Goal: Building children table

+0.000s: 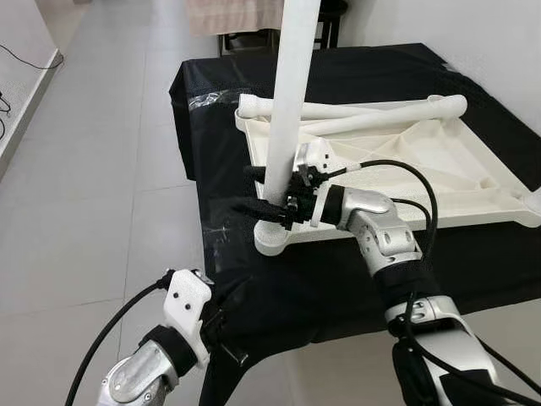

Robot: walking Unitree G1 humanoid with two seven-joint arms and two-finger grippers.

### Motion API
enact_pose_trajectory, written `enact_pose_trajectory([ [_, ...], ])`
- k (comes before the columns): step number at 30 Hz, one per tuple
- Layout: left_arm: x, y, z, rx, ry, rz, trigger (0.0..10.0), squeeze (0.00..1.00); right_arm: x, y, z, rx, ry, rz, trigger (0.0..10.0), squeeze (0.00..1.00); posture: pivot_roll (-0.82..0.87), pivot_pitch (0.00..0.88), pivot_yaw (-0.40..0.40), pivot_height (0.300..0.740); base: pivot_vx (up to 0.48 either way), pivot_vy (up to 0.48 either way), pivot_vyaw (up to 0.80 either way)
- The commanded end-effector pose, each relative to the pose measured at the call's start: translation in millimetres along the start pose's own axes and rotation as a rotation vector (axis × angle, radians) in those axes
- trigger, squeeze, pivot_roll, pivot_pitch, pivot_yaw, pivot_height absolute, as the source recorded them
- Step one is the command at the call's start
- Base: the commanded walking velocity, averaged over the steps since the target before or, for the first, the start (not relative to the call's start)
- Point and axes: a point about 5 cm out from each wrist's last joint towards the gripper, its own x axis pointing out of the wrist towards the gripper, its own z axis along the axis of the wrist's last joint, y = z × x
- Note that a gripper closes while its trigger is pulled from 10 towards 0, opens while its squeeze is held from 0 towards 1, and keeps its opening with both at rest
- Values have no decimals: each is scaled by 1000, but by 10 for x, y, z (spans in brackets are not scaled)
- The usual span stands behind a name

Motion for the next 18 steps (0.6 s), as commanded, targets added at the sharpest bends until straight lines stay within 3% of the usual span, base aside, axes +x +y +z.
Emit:
enact_pose_trajectory([
  [1, -42, -51, -78, -7, 48, -28, 10000, 0, 82, 72, -71, 16, 24, 87, 0, 0, 101, 133, -61, 740, 0, 0, 0],
  [5, -22, -72, -104, -22, 61, -49, 10000, 0, 80, 27, -66, 33, 27, 69, 0, 0, 94, 139, -55, 740, 0, 0, 0],
  [8, 9, -104, -30, -21, 40, -95, 10000, 0, 5, -2, -35, 9, 33, 62, 0, 0, 86, 95, -54, 740, 0, 0, 0],
  [10, 25, -76, -12, -20, 35, -96, 10000, 0, -13, -35, -57, -12, 70, 15, 0, 0, 62, 107, -68, 740, 0, 0, 0],
  [11, 20, -51, -37, -23, 35, -89, 10000, 0, -28, -66, -167, -11, 130, -103, 0, 0, 50, 122, -69, 740, 0, 0, 0],
  [12, 20, -51, -37, -23, 35, -89, 10000, 0, -28, -66, -167, -11, 130, -103, 0, 0, 50, 122, -69, 740, 0, 0, 0],
  [13, 24, -39, -74, -16, 44, -76, 10000, 0, -101, -126, -381, -22, 250, -368, 0, 0, 52, 121, -70, 740, 0, 0, 0],
  [14, 19, -54, -87, -9, 51, -72, 10000, 0, -154, -137, -467, -34, 298, -486, 0, 0, 52, 121, -70, 740, 0, 0, 0],
  [15, 19, -54, -87, -9, 51, -72, 10000, 0, -154, -137, -467, -34, 298, -486, 0, 0, 52, 121, -70, 740, 0, 0, 0],
  [16, -9, -84, -58, -10, 44, -67, 10000, 0, -314, -95, -525, 10, 248, -845, 0, 0, 66, 119, -86, 740, 0, 0, 0],
  [17, -9, -84, -58, -10, 44, -67, 10000, 0, -314, -95, -525, 10, 248, -845, 0, 0, 66, 119, -86, 740, 0, 0, 0],
  [18, -37, -96, -40, -2, 46, -66, 10000, 0, -481, 61, -580, 27, 233, -1071, 0, 0, 67, 121, -89, 740, 0, 0, 0],
])
